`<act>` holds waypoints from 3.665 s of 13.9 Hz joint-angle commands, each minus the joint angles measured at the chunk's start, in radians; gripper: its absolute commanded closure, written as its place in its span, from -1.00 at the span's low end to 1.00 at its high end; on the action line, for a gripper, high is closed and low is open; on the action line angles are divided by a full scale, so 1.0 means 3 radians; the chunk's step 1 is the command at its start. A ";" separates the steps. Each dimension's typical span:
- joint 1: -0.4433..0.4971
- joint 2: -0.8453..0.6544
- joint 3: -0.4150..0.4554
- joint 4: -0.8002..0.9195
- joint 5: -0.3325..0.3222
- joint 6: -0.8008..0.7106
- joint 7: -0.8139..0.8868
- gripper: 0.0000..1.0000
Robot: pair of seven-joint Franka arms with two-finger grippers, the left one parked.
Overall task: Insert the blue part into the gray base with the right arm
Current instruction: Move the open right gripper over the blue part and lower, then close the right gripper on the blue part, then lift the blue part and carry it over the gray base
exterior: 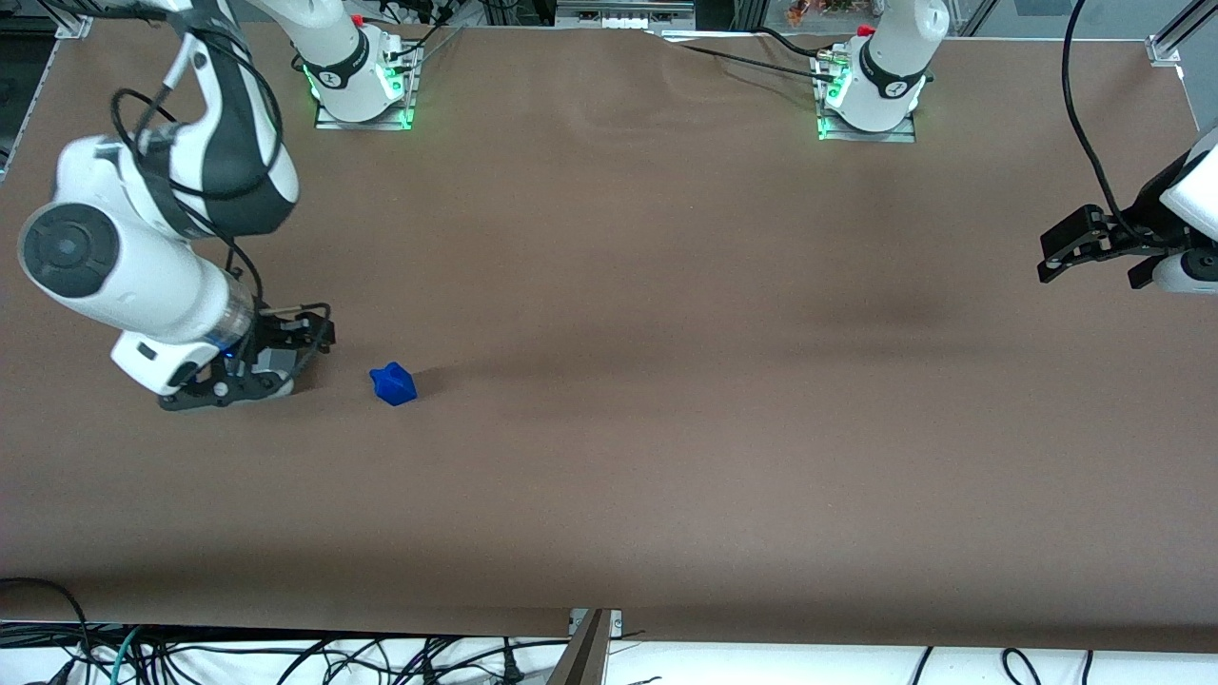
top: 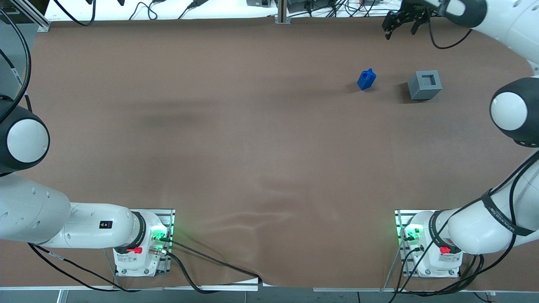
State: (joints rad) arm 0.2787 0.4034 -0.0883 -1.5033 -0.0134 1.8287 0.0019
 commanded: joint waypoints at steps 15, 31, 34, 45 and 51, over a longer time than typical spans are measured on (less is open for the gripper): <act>0.0175 0.0609 0.0018 -0.0311 0.0004 0.0842 -0.0022 -0.99; 0.0170 0.0747 0.0064 -0.0440 0.0009 0.1124 -0.0052 -0.98; 0.0170 0.0767 0.0064 -0.0460 0.0009 0.1170 -0.0058 -0.73; 0.0043 0.0379 -0.0038 -0.0241 -0.0001 0.0594 -0.0078 0.16; 0.0007 0.0153 -0.0732 -0.0230 0.0004 0.0158 -0.0333 0.16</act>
State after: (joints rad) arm 0.2825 0.4602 -0.2608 -1.5541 -0.0131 1.8932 -0.0670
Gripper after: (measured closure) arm 0.498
